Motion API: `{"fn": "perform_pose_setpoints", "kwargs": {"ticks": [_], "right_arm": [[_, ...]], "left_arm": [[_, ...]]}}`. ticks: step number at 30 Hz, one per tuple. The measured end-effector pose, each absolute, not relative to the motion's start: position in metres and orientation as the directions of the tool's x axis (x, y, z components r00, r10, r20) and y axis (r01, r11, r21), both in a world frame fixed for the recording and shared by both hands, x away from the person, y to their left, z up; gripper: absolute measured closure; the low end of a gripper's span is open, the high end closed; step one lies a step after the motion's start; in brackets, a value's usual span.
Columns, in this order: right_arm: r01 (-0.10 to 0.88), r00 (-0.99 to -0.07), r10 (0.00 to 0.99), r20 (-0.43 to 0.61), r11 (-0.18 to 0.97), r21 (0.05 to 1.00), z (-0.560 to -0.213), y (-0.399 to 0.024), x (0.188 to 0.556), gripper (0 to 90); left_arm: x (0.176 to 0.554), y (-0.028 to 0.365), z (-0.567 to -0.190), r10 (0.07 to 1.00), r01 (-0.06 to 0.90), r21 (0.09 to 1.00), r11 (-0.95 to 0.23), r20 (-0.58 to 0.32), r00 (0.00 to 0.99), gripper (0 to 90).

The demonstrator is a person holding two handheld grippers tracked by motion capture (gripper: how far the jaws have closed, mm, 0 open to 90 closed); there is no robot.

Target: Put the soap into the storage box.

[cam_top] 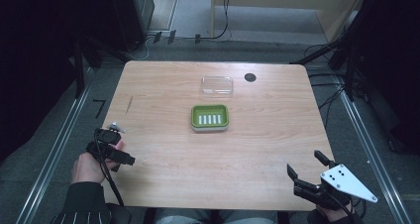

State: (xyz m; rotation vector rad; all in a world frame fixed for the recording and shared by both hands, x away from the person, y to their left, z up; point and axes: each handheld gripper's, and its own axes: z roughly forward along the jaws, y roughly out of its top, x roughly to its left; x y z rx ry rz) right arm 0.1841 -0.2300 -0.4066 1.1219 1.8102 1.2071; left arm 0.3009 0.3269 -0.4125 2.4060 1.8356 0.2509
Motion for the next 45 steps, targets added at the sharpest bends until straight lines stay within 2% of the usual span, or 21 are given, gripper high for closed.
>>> {"fn": "perform_pose_setpoints", "kwargs": {"ticks": [10,42,45], "right_arm": [[0.285,-0.397,0.915,-0.073,0.199,0.938,-0.407,-0.230,0.184,12.9],[0.286,-0.396,0.916,-0.070,0.195,0.938,-0.407,-0.231,0.184,12.9],[0.285,-0.396,0.915,-0.070,0.195,0.938,-0.407,-0.231,0.184,12.9]], "left_arm": [[0.313,0.342,-0.410,0.973,0.953,0.198,-0.231,0.049,0.225,4.2],[0.343,0.374,-0.435,0.987,0.980,0.118,-0.161,0.026,0.159,3.8],[0.342,0.377,-0.437,0.989,0.982,0.118,-0.146,0.028,0.144,7.5]]}}
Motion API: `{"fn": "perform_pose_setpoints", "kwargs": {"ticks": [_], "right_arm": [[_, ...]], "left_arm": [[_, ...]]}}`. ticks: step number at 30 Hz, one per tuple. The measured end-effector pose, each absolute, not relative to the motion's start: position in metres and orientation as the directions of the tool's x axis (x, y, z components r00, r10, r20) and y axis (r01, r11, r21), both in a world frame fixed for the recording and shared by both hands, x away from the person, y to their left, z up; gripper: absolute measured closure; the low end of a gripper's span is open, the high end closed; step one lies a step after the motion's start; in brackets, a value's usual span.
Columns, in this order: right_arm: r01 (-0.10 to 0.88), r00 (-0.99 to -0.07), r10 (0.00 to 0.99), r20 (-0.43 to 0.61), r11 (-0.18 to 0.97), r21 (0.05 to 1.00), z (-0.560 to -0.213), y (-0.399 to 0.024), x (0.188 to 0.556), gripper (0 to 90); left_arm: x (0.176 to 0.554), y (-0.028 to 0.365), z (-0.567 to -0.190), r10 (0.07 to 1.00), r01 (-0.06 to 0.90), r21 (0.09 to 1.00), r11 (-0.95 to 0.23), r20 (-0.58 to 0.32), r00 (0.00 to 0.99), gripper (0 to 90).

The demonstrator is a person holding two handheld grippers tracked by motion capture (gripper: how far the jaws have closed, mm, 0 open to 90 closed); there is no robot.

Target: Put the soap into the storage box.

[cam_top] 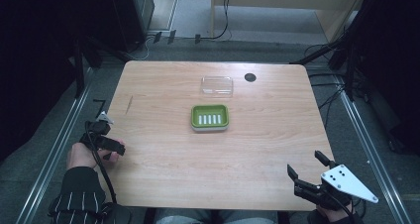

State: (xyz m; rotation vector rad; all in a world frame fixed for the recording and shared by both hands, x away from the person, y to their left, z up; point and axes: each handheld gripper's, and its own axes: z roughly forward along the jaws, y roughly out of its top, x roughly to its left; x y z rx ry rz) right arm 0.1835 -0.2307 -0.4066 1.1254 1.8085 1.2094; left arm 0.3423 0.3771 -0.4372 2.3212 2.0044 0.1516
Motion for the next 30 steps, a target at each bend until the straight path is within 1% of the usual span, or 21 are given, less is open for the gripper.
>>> {"fn": "perform_pose_setpoints", "kwargs": {"ticks": [3,4,6,7,10,13,16,17,18,20,22,30], "right_arm": [[0.286,-0.396,0.915,-0.070,0.196,0.938,-0.4066,-0.2308,0.1836,12.9],[0.285,-0.397,0.915,-0.070,0.196,0.938,-0.4066,-0.2308,0.1836,12.9],[0.285,-0.396,0.915,-0.070,0.196,0.938,-0.4066,-0.2308,0.1836,12.9],[0.286,-0.396,0.916,-0.069,0.194,0.938,-0.4066,-0.2308,0.1834,12.9],[0.286,-0.396,0.916,-0.069,0.194,0.938,-0.4066,-0.2308,0.1835,12.9],[0.286,-0.395,0.916,-0.069,0.194,0.938,-0.4065,-0.2308,0.1833,12.9],[0.288,-0.394,0.917,-0.067,0.192,0.938,-0.4065,-0.2307,0.1832,12.9],[0.285,-0.395,0.916,-0.070,0.195,0.938,-0.4065,-0.2308,0.1833,12.9],[0.288,-0.394,0.917,-0.067,0.193,0.938,-0.4065,-0.2308,0.1831,12.9],[0.287,-0.394,0.917,-0.067,0.192,0.938,-0.4065,-0.2308,0.1832,12.9],[0.289,-0.393,0.917,-0.067,0.192,0.938,-0.4065,-0.2307,0.1832,12.9],[0.289,-0.393,0.917,-0.067,0.192,0.938,-0.4065,-0.2307,0.1831,12.9]], "left_arm": [[0.3419,0.3782,-0.4375,0.990,0.982,0.125,-0.144,0.021,0.143,9.8],[0.3418,0.3782,-0.4383,0.990,0.982,0.124,-0.142,0.025,0.140,14.1],[0.3416,0.3783,-0.4396,0.989,0.982,0.120,-0.145,0.029,0.142,14.1],[0.3413,0.3778,-0.4400,0.989,0.982,0.116,-0.147,0.030,0.145,16.8],[0.3413,0.3775,-0.4404,0.989,0.982,0.115,-0.147,0.036,0.144,17.2],[0.3412,0.3775,-0.4410,0.989,0.983,0.112,-0.145,0.039,0.142,22.2],[0.3411,0.3771,-0.4427,0.988,0.983,0.101,-0.154,0.042,0.151,24.0],[0.3411,0.3768,-0.4435,0.988,0.983,0.100,-0.155,0.043,0.151,27.8],[0.3412,0.3761,-0.4439,0.987,0.983,0.095,-0.158,0.045,0.154,29.8],[0.3411,0.3758,-0.4445,0.987,0.982,0.096,-0.161,0.047,0.157,30.9],[0.3408,0.3756,-0.4452,0.986,0.982,0.097,-0.164,0.047,0.160,35.8],[0.3397,0.3748,-0.4448,0.984,0.979,0.106,-0.176,0.050,0.172,37.9]]}}
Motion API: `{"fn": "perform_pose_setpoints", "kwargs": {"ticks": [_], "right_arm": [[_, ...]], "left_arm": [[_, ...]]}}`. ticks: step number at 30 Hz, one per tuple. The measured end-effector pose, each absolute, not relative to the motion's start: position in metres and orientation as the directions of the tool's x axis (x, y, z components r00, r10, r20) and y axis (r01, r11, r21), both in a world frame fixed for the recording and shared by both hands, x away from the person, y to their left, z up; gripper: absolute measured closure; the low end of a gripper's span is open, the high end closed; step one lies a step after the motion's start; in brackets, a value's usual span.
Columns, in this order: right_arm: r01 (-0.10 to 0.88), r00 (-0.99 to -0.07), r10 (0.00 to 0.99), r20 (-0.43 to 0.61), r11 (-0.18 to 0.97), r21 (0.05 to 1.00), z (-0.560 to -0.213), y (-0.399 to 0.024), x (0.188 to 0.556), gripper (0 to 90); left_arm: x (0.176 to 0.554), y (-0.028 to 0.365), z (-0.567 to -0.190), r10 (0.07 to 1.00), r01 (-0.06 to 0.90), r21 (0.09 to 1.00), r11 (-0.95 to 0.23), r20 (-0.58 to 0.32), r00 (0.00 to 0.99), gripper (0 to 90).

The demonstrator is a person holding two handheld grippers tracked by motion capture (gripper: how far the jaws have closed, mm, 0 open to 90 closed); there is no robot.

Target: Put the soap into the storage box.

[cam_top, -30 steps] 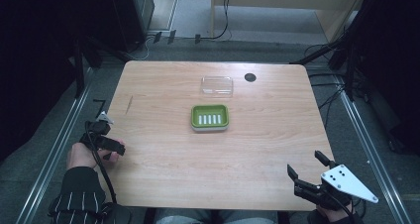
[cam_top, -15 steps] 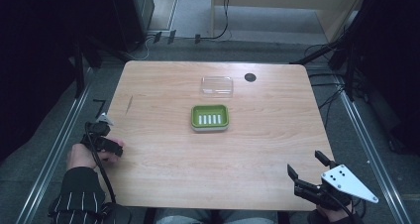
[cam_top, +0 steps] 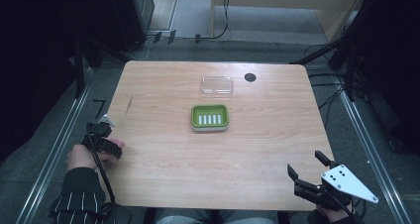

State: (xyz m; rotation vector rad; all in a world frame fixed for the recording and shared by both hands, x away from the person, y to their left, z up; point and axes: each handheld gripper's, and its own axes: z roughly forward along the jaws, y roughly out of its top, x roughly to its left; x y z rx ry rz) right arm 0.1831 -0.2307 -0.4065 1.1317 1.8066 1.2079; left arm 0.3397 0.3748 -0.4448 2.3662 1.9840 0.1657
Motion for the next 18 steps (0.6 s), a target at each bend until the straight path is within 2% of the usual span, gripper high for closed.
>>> {"fn": "perform_pose_setpoints", "kwargs": {"ticks": [18], "right_arm": [[0.287,-0.391,0.918,-0.066,0.190,0.939,-0.406,-0.231,0.183,12.9]], "left_arm": [[0.339,0.365,-0.441,0.971,0.966,0.105,-0.238,0.043,0.235,38.5]]}}
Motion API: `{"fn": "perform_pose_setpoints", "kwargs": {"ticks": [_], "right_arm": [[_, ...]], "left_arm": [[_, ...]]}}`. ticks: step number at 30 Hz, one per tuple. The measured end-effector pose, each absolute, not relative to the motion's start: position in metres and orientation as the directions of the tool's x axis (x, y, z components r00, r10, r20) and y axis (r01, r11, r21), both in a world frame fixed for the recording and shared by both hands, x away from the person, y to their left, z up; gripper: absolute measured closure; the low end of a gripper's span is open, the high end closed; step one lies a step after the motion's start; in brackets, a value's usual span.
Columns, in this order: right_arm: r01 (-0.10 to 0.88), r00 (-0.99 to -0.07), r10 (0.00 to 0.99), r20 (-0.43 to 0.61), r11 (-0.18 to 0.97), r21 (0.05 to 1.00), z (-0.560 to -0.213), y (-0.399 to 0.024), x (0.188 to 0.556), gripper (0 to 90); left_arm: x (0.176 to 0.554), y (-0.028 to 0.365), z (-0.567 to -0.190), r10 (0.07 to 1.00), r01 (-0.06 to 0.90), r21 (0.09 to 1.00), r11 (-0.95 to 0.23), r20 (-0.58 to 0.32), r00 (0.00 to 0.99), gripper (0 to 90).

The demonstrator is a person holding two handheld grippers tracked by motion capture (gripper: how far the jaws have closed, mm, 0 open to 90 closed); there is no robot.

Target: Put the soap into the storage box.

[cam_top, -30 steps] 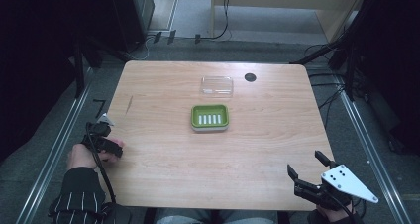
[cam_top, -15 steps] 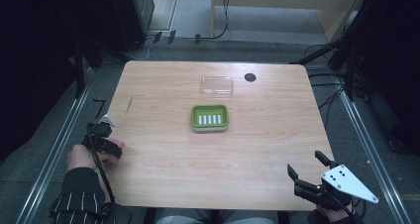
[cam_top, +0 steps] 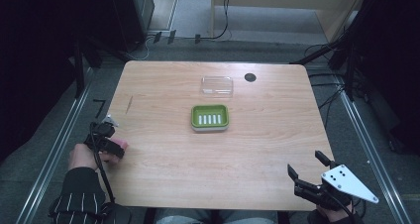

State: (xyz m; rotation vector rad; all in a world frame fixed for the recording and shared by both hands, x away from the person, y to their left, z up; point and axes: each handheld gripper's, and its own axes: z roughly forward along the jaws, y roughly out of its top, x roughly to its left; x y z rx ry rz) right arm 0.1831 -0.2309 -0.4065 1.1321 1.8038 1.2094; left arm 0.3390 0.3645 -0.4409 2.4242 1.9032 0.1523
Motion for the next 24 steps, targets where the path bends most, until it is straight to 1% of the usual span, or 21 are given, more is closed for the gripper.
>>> {"fn": "perform_pose_setpoints", "kwargs": {"ticks": [8,21,24], "right_arm": [[0.285,-0.390,0.918,-0.067,0.190,0.940,-0.406,-0.231,0.183,12.9],[0.287,-0.390,0.918,-0.066,0.189,0.939,-0.407,-0.231,0.183,12.9],[0.286,-0.390,0.918,-0.067,0.190,0.939,-0.407,-0.231,0.183,12.9]], "left_arm": [[0.340,0.358,-0.441,0.964,0.958,0.110,-0.264,0.047,0.260,38.5],[0.346,0.334,-0.438,0.936,0.929,0.116,-0.352,0.037,0.350,38.6],[0.348,0.329,-0.437,0.928,0.922,0.105,-0.373,0.041,0.371,38.6]]}}
